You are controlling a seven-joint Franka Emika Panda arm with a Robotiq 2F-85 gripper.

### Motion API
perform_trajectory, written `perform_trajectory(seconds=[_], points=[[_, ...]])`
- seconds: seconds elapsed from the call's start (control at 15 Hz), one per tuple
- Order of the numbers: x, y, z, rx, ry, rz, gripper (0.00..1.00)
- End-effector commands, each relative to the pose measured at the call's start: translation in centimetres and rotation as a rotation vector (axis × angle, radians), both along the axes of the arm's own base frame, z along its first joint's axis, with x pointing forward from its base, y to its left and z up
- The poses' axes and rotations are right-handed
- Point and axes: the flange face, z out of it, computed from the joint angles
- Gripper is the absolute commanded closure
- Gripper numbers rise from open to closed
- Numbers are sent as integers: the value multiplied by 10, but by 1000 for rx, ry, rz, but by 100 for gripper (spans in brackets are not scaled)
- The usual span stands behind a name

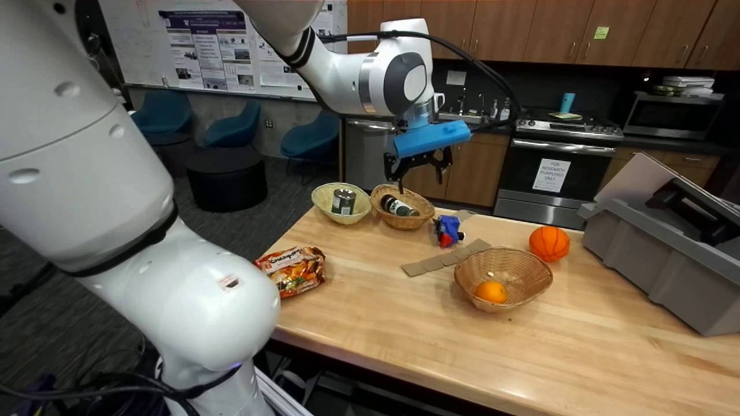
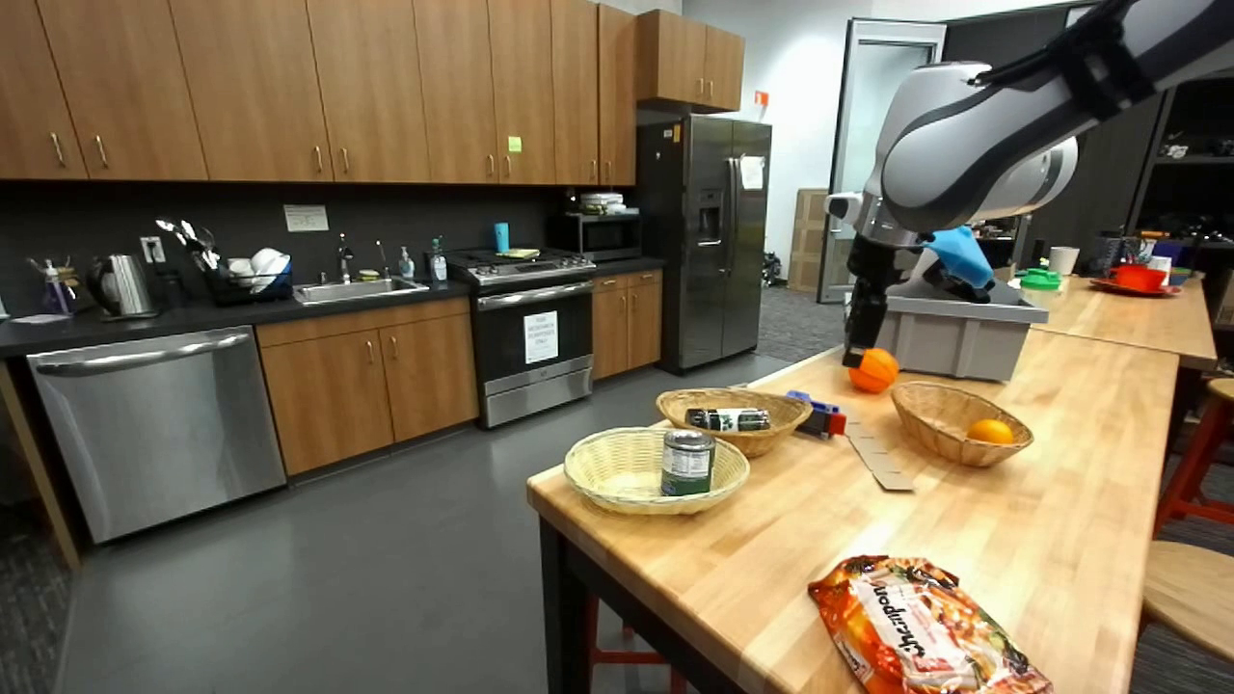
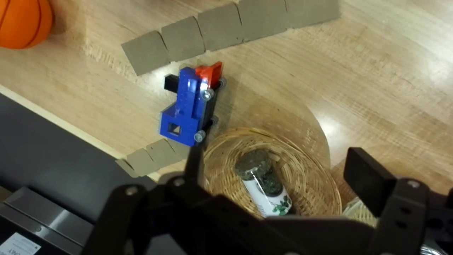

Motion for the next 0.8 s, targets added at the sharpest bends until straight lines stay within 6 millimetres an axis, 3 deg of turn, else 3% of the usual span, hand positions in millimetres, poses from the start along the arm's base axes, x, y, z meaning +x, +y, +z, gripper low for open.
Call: perform_trajectory(seconds=[0.0,0.33,0.73], points=[[16,-27,-16,-3,60,-98,0],[26,-48,-28,8,98,-163,0],[46,-36,-31,-1,94,-146,0]])
